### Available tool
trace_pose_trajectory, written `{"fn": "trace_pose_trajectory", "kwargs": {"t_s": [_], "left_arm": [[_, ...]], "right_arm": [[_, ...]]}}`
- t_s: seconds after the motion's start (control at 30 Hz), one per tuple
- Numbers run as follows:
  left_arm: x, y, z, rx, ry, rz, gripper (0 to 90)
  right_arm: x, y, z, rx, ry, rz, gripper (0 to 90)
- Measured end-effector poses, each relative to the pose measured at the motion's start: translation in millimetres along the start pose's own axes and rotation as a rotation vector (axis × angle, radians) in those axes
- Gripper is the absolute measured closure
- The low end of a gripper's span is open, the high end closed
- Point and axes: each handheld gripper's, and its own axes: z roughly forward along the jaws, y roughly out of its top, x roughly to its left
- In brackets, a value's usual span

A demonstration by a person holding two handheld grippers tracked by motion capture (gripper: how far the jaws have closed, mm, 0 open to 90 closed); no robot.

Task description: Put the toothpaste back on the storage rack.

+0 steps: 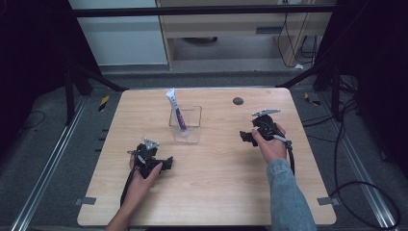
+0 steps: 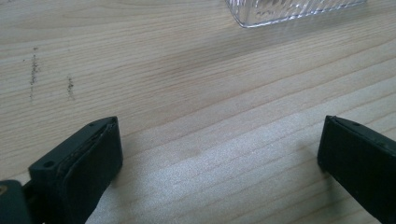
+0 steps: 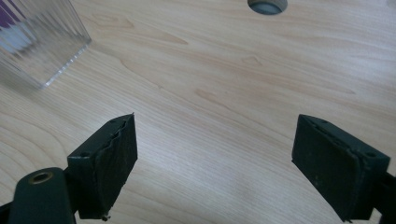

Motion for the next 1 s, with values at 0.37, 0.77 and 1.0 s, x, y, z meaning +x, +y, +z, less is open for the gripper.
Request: {"fn": "trace_pose_trajectory", "kwargs": {"t_s": [0.37, 0.77, 1.0], "left_arm": [[-0.3, -0.2, -0.2, -0.001, 0.0, -0.001, 0.0], [-0.4, -0.6, -0.3, -0.002, -0.001, 0.001, 0.0], [-0.6, -0.2, -0.2, 0.0, -0.001, 0.001, 0.0]], "right_arm": [[-14.0, -19.8, 9.0, 0.004, -0.013, 0.003, 17.0], [-39.1, -35.6, 24.7, -0.008, -0.04, 0.056, 16.3], [-39.9, -37.3, 31.4, -0.018, -0.031, 0.078, 16.3]]}}
